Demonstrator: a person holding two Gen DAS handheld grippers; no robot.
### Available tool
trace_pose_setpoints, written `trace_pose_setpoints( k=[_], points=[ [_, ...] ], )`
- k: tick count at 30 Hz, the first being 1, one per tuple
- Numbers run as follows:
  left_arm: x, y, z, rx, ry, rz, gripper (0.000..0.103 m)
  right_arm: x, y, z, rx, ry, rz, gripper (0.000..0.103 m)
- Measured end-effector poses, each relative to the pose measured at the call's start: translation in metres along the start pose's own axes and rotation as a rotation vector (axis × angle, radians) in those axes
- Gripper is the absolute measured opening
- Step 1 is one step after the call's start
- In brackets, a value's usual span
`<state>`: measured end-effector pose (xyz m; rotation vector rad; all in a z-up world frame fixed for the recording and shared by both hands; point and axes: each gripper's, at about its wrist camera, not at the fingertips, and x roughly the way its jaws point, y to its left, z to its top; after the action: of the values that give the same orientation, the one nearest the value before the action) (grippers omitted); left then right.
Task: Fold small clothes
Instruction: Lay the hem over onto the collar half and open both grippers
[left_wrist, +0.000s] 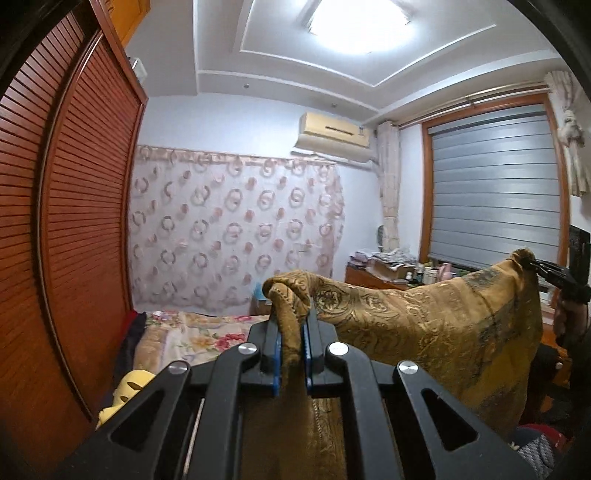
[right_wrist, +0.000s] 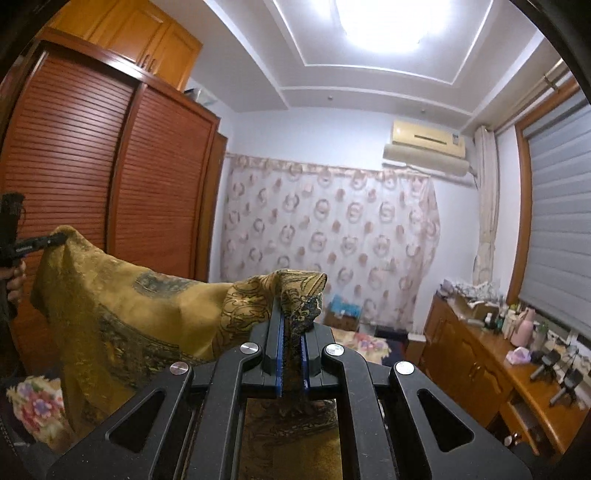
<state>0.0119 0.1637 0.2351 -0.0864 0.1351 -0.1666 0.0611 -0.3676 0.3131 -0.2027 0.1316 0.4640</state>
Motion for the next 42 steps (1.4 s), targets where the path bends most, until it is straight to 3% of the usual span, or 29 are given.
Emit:
trace_pose_setpoints(
  k=[4,7,8,11,14,15,22,31,38,42],
  points=[
    [0.056,0.013,-0.008,0.01,0.041,0.061,0.008,0.048,-0.008,0.001,0.001,0.065,-0.029,0.004],
    [0.112,0.023,-0.032,0.031,0.102,0.106,0.019,0.11,-0.016,-0.02,0.02,0.144,-0.077,0.006],
    [0.139,0.031,-0.048,0.034,0.147,0.127,0.021,0.138,-0.019,-0.035,0.028,0.195,-0.097,0.007],
    [0.192,0.047,-0.094,0.012,0.31,0.147,0.025,0.213,-0.029,-0.09,0.056,0.354,-0.139,0.023],
    [0.206,0.05,-0.132,-0.003,0.388,0.132,0.029,0.26,-0.04,-0.149,0.089,0.493,-0.183,0.025],
    [0.207,0.051,-0.146,0.003,0.408,0.131,0.035,0.265,-0.042,-0.165,0.108,0.517,-0.171,0.025],
    [0.195,0.036,-0.196,0.003,0.497,0.087,0.05,0.251,-0.032,-0.221,0.133,0.589,-0.1,0.029],
    [0.168,0.014,-0.247,-0.024,0.591,0.055,0.05,0.205,-0.014,-0.274,0.172,0.641,-0.037,0.03],
    [0.173,0.003,-0.29,-0.024,0.679,0.029,0.05,0.17,-0.021,-0.331,0.241,0.729,-0.046,0.03],
    [0.175,-0.001,-0.304,-0.017,0.7,0.032,0.05,0.156,-0.023,-0.342,0.282,0.749,-0.036,0.03]
  ],
)
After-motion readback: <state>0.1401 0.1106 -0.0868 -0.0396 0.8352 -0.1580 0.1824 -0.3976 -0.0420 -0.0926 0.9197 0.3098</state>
